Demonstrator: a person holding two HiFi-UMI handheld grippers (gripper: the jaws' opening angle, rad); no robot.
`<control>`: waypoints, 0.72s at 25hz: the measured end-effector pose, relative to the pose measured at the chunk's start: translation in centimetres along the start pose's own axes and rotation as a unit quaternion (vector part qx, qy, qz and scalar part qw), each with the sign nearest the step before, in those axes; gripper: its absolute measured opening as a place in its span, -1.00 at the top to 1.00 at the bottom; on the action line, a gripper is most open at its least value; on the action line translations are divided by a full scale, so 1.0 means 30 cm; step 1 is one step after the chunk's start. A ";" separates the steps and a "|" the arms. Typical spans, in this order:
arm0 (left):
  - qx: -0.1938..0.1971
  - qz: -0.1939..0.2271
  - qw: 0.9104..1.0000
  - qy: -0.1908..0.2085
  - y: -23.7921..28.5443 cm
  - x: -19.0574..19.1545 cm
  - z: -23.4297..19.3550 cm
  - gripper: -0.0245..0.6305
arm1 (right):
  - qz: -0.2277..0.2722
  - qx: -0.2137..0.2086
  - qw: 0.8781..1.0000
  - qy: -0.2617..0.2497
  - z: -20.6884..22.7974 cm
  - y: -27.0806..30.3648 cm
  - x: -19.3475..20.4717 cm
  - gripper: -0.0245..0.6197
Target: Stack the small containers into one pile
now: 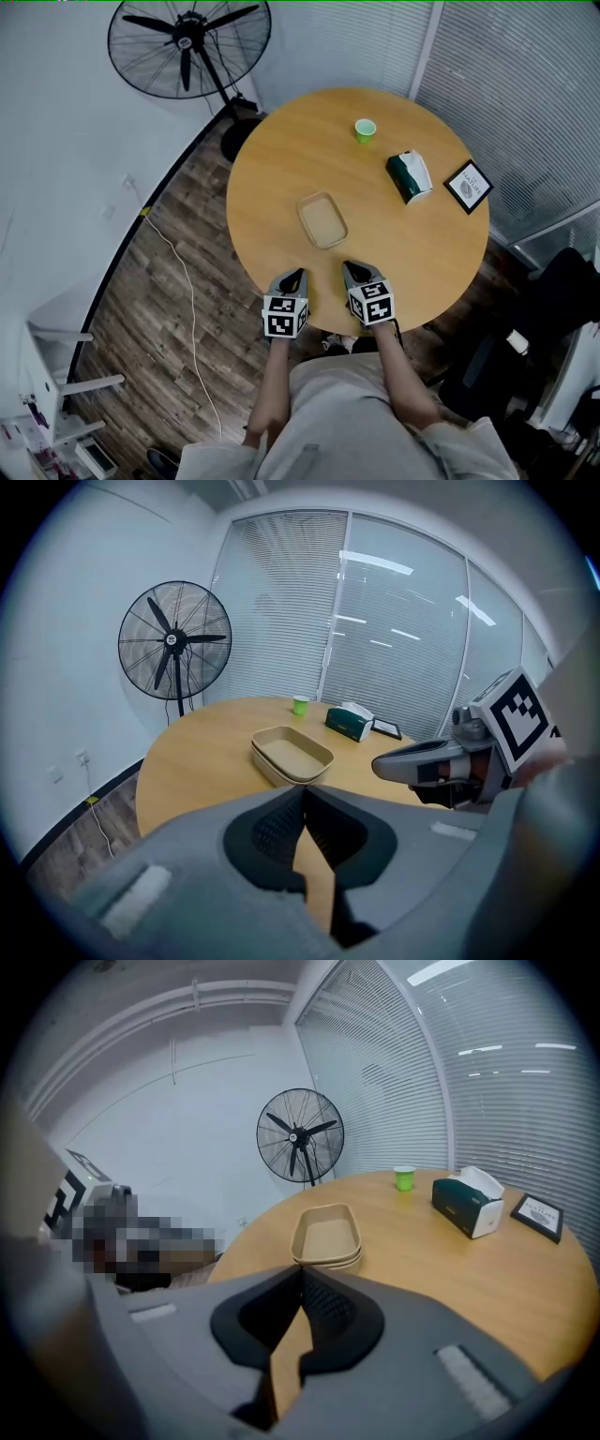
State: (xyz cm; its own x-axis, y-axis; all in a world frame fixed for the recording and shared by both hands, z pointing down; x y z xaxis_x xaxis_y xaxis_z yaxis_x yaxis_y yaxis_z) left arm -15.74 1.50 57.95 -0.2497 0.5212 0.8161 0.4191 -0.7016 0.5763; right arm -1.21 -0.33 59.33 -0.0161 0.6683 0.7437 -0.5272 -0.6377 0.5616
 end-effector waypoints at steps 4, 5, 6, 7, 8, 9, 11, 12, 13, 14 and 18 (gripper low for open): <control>0.001 -0.005 1.000 0.002 0.003 0.004 0.011 0.93 | 0.000 -0.001 1.000 -0.001 0.007 -0.007 0.002 0.92; 0.001 -0.007 1.000 0.001 0.002 0.005 0.012 0.92 | -0.001 -0.002 1.000 -0.001 0.007 -0.008 0.004 0.93; 0.001 -0.007 1.000 0.001 0.001 0.004 0.012 0.92 | -0.001 -0.002 1.000 -0.001 0.007 -0.010 0.003 0.92; 0.000 -0.007 1.000 0.002 0.000 0.001 0.011 0.93 | -0.001 -0.002 1.000 -0.002 0.008 -0.011 0.001 0.93; 0.000 -0.006 1.000 0.002 -0.001 -0.001 0.010 0.92 | -0.001 -0.002 1.000 -0.002 0.008 -0.012 -0.002 0.92; -0.001 -0.005 1.000 0.001 -0.003 -0.003 0.009 0.92 | -0.001 -0.002 1.000 -0.002 0.008 -0.013 -0.003 0.92; -0.001 -0.004 1.000 0.000 -0.005 -0.001 0.010 0.93 | 0.000 -0.001 1.000 -0.002 0.007 -0.016 -0.002 0.92; 0.000 -0.004 1.000 0.001 -0.005 0.002 0.011 0.92 | 0.000 -0.001 1.000 -0.003 0.006 -0.017 0.000 0.92; 0.000 -0.005 1.000 0.001 -0.005 0.003 0.011 0.92 | 0.000 -0.002 1.000 -0.004 0.004 -0.016 0.002 0.93; 0.001 -0.005 1.000 0.001 -0.006 0.004 0.010 0.93 | 0.000 -0.002 1.000 -0.005 0.002 -0.016 0.003 0.93; -0.001 -0.002 1.000 0.002 -0.011 -0.003 0.004 0.93 | 0.003 -0.003 1.000 -0.004 0.004 -0.019 -0.006 0.93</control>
State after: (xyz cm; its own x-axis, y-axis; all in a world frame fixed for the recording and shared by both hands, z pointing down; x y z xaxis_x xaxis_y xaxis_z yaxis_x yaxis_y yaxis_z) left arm -15.74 1.76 57.66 -0.2554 0.5212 0.8144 0.4168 -0.7006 0.5791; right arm -0.80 -0.13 58.92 -0.0120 0.6614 0.7500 -0.5330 -0.6388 0.5548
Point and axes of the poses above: the fingertips, and each gripper's own axes: y forward along the fingers, z to its right, x out of its underside, the point moved 4 cm from there along -y, backward along the fingers, and after that the axes turned 10 degrees about y, right-handed, at the moved point
